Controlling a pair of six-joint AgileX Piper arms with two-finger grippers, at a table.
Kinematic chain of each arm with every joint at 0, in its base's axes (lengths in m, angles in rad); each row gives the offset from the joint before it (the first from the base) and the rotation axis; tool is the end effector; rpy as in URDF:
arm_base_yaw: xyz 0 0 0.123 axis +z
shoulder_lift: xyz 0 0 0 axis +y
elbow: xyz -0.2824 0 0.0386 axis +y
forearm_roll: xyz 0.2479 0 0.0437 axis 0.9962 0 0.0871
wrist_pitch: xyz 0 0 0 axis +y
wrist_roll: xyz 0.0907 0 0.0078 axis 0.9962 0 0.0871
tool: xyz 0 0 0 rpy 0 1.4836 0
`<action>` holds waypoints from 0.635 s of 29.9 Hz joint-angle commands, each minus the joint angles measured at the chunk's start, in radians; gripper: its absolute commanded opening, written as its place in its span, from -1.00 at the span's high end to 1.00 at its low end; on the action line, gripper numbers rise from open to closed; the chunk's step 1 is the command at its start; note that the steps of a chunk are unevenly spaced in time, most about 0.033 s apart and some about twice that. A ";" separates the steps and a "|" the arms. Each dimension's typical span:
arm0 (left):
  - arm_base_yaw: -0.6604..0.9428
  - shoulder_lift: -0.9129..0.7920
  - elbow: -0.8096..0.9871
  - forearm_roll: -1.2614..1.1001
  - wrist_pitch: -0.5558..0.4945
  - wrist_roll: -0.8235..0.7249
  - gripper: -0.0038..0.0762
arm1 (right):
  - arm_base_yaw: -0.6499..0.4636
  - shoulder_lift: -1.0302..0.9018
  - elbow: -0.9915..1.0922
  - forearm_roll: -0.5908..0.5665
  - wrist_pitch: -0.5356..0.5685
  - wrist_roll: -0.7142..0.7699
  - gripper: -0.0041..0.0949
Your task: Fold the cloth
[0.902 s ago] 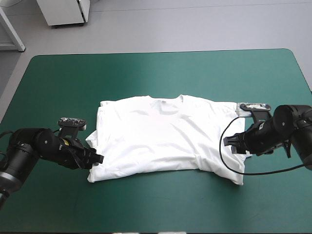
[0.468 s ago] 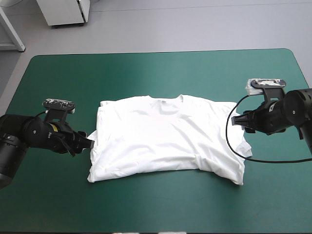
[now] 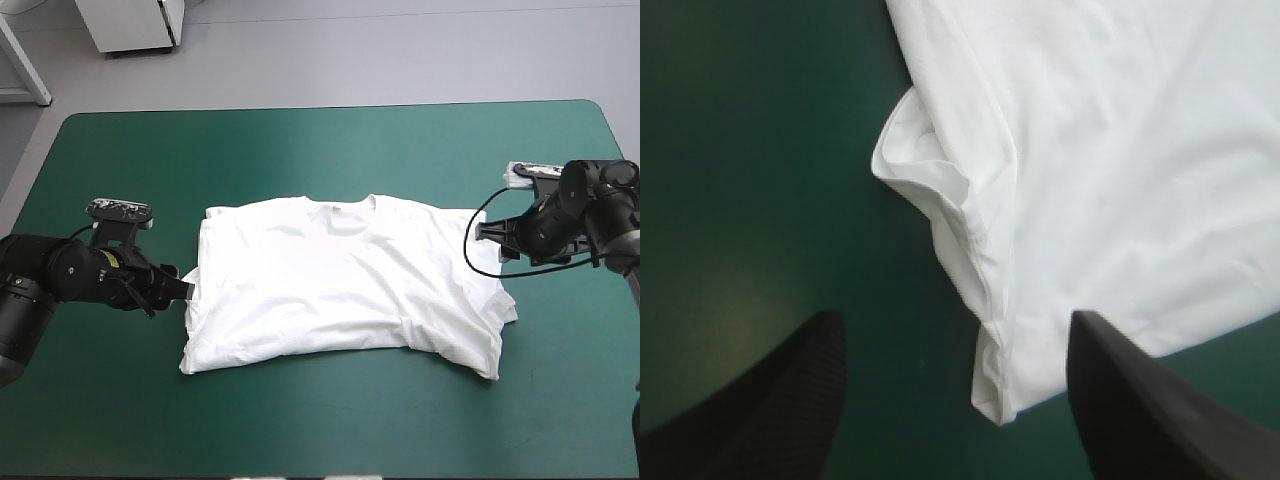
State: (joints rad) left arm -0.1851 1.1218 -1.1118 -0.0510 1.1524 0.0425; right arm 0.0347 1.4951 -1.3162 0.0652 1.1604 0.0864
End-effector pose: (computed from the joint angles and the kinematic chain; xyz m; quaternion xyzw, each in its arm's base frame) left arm 0.1994 -0.0417 0.3553 0.1057 0.9634 -0.0425 0.2428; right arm 0.2969 0.0158 0.3201 0.0336 0.9863 0.0411 0.1564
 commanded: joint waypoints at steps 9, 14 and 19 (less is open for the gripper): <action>-0.003 -0.019 -0.032 -0.011 -0.055 -0.009 -0.27 | -0.008 0.053 -0.011 0.017 -0.008 -0.010 0.03; -0.003 -0.019 -0.032 -0.011 -0.056 -0.009 -0.26 | -0.008 0.053 0.096 0.030 -0.114 -0.008 0.03; -0.003 -0.019 -0.032 -0.011 -0.065 -0.009 -0.19 | -0.008 0.080 0.167 0.077 -0.276 -0.016 0.03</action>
State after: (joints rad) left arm -0.1851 1.1218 -1.1126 -0.0510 1.1310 0.0397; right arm 0.0347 1.5920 -1.1421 0.1110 0.9686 0.0811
